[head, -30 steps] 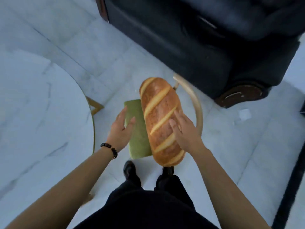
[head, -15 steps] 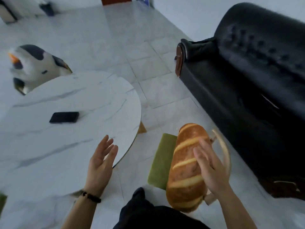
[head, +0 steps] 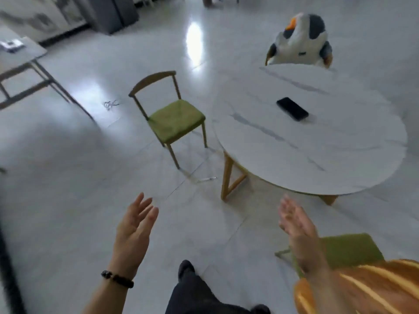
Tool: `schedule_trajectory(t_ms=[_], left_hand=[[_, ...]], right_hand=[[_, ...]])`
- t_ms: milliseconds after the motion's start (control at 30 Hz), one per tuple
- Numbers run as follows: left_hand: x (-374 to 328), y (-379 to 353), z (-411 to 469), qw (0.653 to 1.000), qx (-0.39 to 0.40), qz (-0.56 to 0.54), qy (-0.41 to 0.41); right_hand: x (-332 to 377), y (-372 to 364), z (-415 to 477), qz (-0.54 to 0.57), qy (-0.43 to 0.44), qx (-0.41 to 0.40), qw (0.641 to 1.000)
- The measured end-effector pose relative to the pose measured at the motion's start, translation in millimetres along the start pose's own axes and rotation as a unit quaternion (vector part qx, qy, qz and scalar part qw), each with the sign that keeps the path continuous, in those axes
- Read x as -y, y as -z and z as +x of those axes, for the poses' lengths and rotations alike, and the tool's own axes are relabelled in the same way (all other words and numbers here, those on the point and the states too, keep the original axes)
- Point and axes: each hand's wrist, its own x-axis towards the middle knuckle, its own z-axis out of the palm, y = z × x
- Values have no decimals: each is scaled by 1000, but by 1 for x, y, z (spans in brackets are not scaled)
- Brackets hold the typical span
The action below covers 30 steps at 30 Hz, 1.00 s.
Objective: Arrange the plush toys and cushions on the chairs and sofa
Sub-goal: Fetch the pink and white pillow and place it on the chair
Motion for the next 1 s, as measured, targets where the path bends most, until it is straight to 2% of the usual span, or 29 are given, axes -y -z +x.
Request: schedule_trajectory(t_ms=[133,300,433,633,867,1000], left_hand=[[46,99,1,991,-124,-32,47],[90,219,27,957,-253,-102,97],[94,302,61,932,-314,-141,110],[98,391,161,920,-344,-160,93],[121,476,357,920,-331,-167,126],[94,544,470,913,-347,-166,134]], right_hand=[[33,-125,26,-74,40,118,989],[48,-299,33,-150,68,239,957],[65,-415,32,-174,72,320,929],[86,-547,66,-181,76,352,915],[94,-733,187,-172,59,340,923],[142,-853,256,-191,69,357,912]])
